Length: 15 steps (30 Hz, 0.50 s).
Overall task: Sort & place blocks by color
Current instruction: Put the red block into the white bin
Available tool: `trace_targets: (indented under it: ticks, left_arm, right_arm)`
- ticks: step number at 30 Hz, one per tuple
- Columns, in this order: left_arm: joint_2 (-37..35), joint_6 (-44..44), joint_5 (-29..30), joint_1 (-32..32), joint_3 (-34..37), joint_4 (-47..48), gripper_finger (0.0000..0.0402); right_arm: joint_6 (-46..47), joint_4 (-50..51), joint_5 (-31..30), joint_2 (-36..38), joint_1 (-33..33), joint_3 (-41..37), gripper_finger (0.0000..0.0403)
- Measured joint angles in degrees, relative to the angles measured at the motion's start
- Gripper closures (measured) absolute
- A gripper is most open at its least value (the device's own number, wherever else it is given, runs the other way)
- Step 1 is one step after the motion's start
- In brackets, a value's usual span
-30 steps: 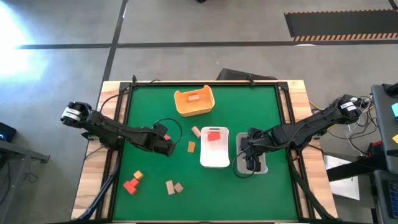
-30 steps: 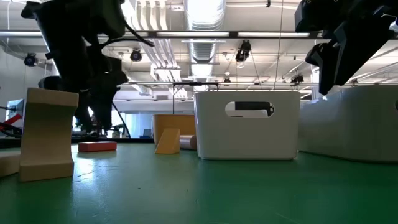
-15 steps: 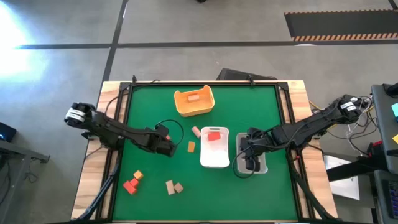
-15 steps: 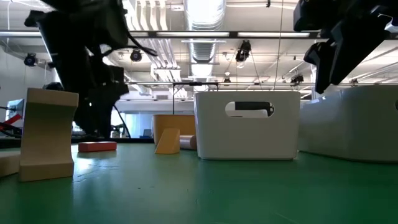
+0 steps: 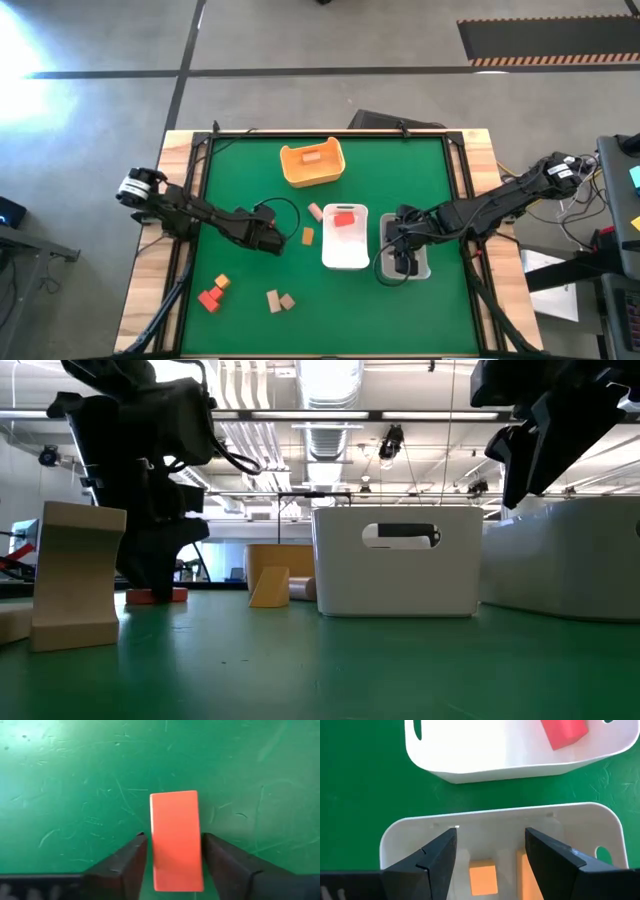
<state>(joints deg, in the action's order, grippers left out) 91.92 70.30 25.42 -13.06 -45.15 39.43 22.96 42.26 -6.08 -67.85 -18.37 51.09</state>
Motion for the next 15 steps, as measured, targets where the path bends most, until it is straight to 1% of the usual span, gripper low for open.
trace_targets:
  ticks: [3,4,6,8,11,13,15]
  left_arm:
    - [-0.5,0.3,-0.4,0.0,0.0,0.0,0.0285]
    - [-0.8,0.7,-0.5,0.1,0.1,0.0,0.0293]
    - [-1.3,1.1,-0.7,0.0,0.1,0.1,0.0293]
    - [-2.0,1.2,0.3,-0.2,0.1,0.4,0.0293]
    - [-3.3,0.2,5.1,-1.0,-1.3,0.1,0.0293]
    - [-4.4,-2.3,8.9,-1.8,-2.7,0.0,0.0293]
    - [-5.6,-6.6,13.0,-2.9,-4.3,-2.1,0.0293]
  right_arm:
    - [0.4,2.8,0.5,0.6,0.0,0.3,0.0184]
    - [0.7,4.3,0.5,1.1,-0.1,0.5,0.0184]
    - [0.9,4.7,0.1,2.6,-0.1,1.0,0.0184]
    - [-0.8,2.8,-0.9,4.6,-0.1,1.1,0.0184]
    - [-5.6,-3.4,-3.5,7.0,-0.1,0.8,0.0184]
    - [-10.0,-10.6,-4.7,8.2,-0.1,0.0,0.0184]
    - [-15.1,-18.7,-4.7,8.7,-0.1,-1.4,0.0184]
